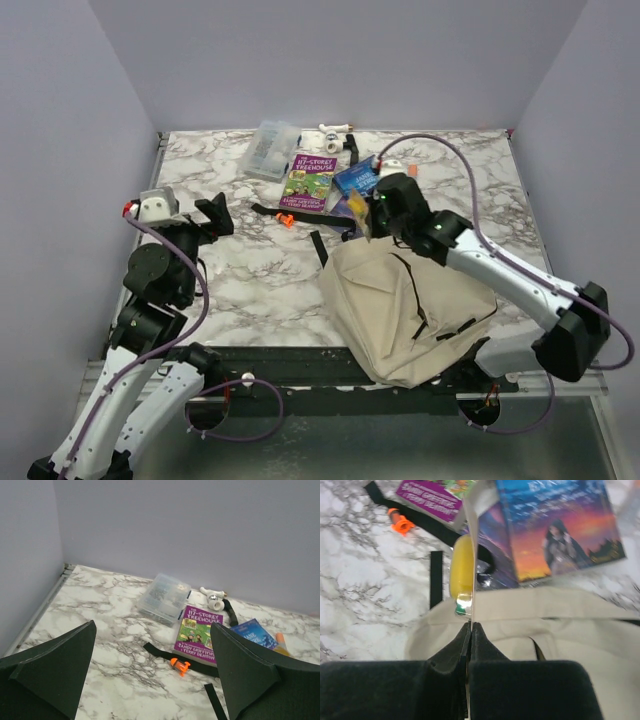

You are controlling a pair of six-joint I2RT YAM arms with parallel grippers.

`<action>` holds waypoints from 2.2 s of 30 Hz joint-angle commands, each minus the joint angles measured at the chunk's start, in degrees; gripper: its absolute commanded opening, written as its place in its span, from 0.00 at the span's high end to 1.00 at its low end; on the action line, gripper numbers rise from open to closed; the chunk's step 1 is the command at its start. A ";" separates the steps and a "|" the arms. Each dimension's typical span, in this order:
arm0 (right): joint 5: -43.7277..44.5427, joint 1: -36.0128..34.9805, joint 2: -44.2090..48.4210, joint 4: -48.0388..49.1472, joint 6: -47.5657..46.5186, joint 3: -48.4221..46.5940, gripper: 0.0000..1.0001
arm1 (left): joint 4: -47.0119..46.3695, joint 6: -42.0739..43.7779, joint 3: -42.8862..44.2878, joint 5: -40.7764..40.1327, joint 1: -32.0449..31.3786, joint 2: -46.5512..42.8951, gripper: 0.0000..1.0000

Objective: Pack the student bag
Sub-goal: Pick up the stationery from the center of the board, then place the stationery in the student bag.

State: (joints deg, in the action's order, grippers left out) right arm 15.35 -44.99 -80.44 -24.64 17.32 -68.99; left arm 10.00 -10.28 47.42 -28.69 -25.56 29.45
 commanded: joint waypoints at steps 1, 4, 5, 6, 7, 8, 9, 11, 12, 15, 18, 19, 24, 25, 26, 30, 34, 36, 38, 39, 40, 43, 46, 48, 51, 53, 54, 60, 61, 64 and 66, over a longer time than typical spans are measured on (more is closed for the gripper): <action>-3.84 5.34 10.00 -7.43 5.25 5.97 0.99 | 1.08 -2.65 2.08 15.59 0.25 6.12 0.03; 1.78 6.36 14.65 -12.36 7.62 8.41 0.99 | 1.86 -2.75 4.62 30.36 0.25 13.33 0.19; 3.26 6.70 15.99 -14.42 8.70 8.76 0.99 | 3.31 -3.09 6.54 34.78 0.25 16.81 0.24; 4.90 6.86 17.05 -16.34 9.64 9.04 0.99 | 3.98 -3.88 7.91 39.88 0.15 19.63 0.26; 6.16 7.03 18.43 -17.63 10.68 9.57 0.99 | 4.09 -4.63 8.82 45.35 0.16 22.58 0.26; 7.30 7.21 19.52 -18.76 11.73 10.18 0.99 | 3.90 -5.69 9.51 49.66 0.10 24.94 0.25; 7.86 7.33 20.53 -19.80 13.23 10.61 0.99 | 3.64 -6.69 10.22 53.88 -0.35 27.48 0.24; 8.22 7.47 22.04 -21.86 15.91 11.56 0.99 | 2.68 -8.40 10.95 59.00 -2.36 31.50 0.22; 8.41 7.53 22.82 -22.86 17.17 12.15 0.99 | 2.61 -9.36 11.46 59.82 -4.10 33.55 0.22; 10.31 7.68 25.14 -24.63 21.98 13.52 0.99 | 2.58 -13.08 13.35 59.57 -10.01 38.58 0.21; 14.26 7.74 27.08 -27.49 27.11 13.32 0.99 | -2.08 -18.75 13.01 56.14 -17.13 43.89 0.20; 16.04 7.73 27.86 -28.50 28.32 13.19 1.00 | -4.08 -20.91 12.91 54.80 -19.57 45.98 0.20; 19.06 7.84 31.55 -30.99 30.89 11.70 0.99 | -5.64 -29.02 20.07 49.57 -26.28 61.28 0.25; 19.04 7.85 32.35 -31.29 30.90 11.46 0.99 | -5.40 -28.92 21.45 48.47 -27.36 63.96 0.26; 18.79 7.82 33.08 -31.41 30.73 11.35 0.99 | -5.00 -28.83 22.95 47.63 -28.17 65.96 0.27; 14.73 7.82 34.44 -31.84 30.48 11.23 0.99 | -2.62 -29.85 26.48 46.33 -29.99 72.82 0.38; 11.72 7.81 35.66 -31.28 32.33 14.16 0.99 | 0.90 -27.99 28.37 42.27 -30.33 76.58 0.42; 10.48 7.81 36.62 -29.84 33.41 16.26 0.99 | 1.91 -27.22 29.41 42.24 -30.38 77.95 0.44; 9.53 7.82 37.33 -27.87 33.87 18.74 0.99 | 2.15 -27.15 30.05 42.65 -30.42 79.02 0.45; 9.18 7.81 37.31 -26.87 33.84 19.79 0.99 | 2.22 -27.26 30.46 42.75 -30.43 79.54 0.47; 8.85 7.89 37.01 -26.36 33.79 20.29 0.99 | 2.73 -27.40 30.83 42.64 -30.42 80.20 0.50; 9.03 7.86 35.18 -26.18 33.90 20.39 0.99 | 3.32 -27.68 31.46 42.40 -30.42 81.17 0.56; 8.77 7.83 34.45 -24.39 33.30 21.39 0.99 | 4.07 -26.41 32.68 42.63 -30.13 82.13 0.71; 7.23 7.87 34.25 -22.64 32.73 22.17 0.99 | 5.37 -24.78 33.79 43.57 -29.77 82.75 0.87; 3.59 7.81 33.99 -20.23 32.09 23.16 0.99 | 5.53 -21.71 33.59 44.17 -28.99 82.18 1.00; 1.90 7.82 33.55 -19.83 31.60 23.16 0.99 | 5.51 -18.59 32.99 44.72 -28.22 81.10 1.00; 0.82 7.81 33.40 -19.87 31.13 22.95 0.99 | 5.64 -16.94 32.39 44.60 -27.88 80.04 1.00; -5.45 7.89 31.33 -22.76 27.16 20.44 0.99 | 5.99 -5.93 29.05 50.08 -24.17 74.60 1.00; -6.13 7.82 30.75 -23.91 26.90 19.99 0.99 | 6.04 -5.37 28.57 51.43 -23.63 74.05 1.00; -8.43 7.82 29.04 -27.85 26.54 18.77 0.99 | 5.93 -3.52 27.60 53.52 -22.95 72.03 1.00; -10.18 7.82 29.65 -27.75 26.42 19.24 1.00 | 4.61 -3.00 27.00 56.13 -23.00 71.21 1.00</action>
State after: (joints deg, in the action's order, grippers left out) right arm 10.66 -37.39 -51.11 -49.36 45.54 -48.23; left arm 16.45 -18.85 75.57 22.83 -49.56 104.55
